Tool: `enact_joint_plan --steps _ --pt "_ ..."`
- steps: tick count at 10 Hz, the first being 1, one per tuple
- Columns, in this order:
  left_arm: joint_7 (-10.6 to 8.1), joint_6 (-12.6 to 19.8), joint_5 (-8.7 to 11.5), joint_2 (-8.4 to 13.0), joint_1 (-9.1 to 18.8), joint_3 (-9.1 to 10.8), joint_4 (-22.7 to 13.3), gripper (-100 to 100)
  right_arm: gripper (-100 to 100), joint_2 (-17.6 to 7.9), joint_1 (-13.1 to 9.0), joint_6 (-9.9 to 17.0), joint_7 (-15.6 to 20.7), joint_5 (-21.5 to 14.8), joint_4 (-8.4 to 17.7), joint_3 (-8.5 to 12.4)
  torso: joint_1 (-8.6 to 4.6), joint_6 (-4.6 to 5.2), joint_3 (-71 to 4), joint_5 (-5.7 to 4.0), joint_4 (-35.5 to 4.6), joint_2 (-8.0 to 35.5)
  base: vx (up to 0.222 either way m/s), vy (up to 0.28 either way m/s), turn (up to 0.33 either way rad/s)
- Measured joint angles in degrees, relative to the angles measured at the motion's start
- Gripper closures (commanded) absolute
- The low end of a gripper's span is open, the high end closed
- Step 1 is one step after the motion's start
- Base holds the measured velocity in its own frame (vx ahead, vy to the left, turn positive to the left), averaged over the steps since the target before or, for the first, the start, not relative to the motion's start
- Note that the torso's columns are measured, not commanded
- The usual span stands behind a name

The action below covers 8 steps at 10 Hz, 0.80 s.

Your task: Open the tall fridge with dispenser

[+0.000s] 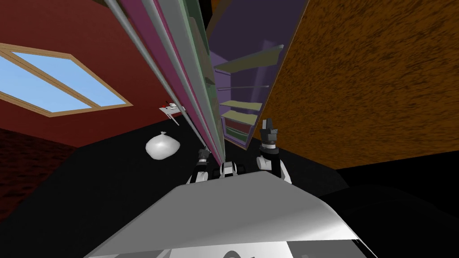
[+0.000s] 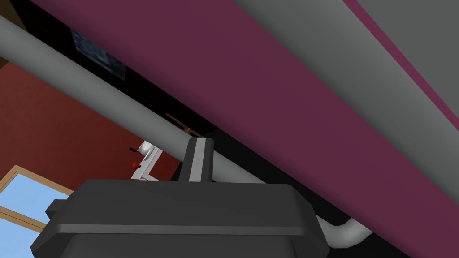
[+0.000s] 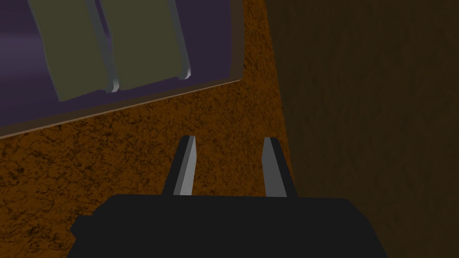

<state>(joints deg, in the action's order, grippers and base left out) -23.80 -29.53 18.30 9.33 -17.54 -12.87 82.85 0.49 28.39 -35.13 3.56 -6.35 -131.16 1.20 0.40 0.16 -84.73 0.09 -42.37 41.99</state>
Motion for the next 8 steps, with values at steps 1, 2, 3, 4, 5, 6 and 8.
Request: enact_joint_plan --steps 1,2,3,4,5,6,8 --pt "-0.43 -0.02 -0.01 0.62 0.11 -0.38 0.16 100 0 0.00 0.00 0.00 0.00 0.00 0.00 0.00 -0.39 0.00 -0.01 -0.10 0.04 -0.02 0.008 0.273 -0.112" --pt "-0.75 0.02 -0.06 1.04 0.13 -0.78 0.59 100 0 0.01 0.00 0.00 0.00 0.00 0.00 -0.01 -0.56 -0.04 0.07 -0.14 0.07 0.14 0.009 0.243 -0.104" --pt "-1.10 0.02 -0.10 1.52 0.30 -1.20 0.75 100 0 0.01 0.00 0.00 0.00 0.00 0.00 -0.01 -0.64 -0.11 0.13 -0.15 0.08 0.24 0.006 0.285 -0.127" --pt "-1.66 -0.02 -0.16 2.30 0.28 -1.87 0.99 100 0 0.01 0.00 0.00 0.00 0.00 0.00 -0.01 -0.43 -0.11 0.18 -0.10 0.06 0.33 0.001 0.329 -0.139" --pt "-2.13 -0.01 -0.25 2.85 0.26 -2.51 1.29 100 0 0.00 0.00 0.00 0.00 0.00 0.00 0.00 -0.25 -0.15 0.19 -0.04 0.06 0.35 0.000 0.154 -0.034" --pt "-2.23 0.00 -0.25 2.92 0.26 -2.56 1.33 -100 0 0.02 0.00 0.00 0.00 0.00 0.00 -0.02 -0.83 -0.16 0.17 -0.17 0.08 0.32 0.002 0.126 -0.103" --pt "-2.79 -2.10 -0.60 2.95 0.43 -3.69 -0.62 -100 0 0.02 0.00 0.00 0.00 0.00 0.00 -0.02 -0.50 0.00 0.11 -0.02 0.22 0.17 -0.012 0.141 -0.083"
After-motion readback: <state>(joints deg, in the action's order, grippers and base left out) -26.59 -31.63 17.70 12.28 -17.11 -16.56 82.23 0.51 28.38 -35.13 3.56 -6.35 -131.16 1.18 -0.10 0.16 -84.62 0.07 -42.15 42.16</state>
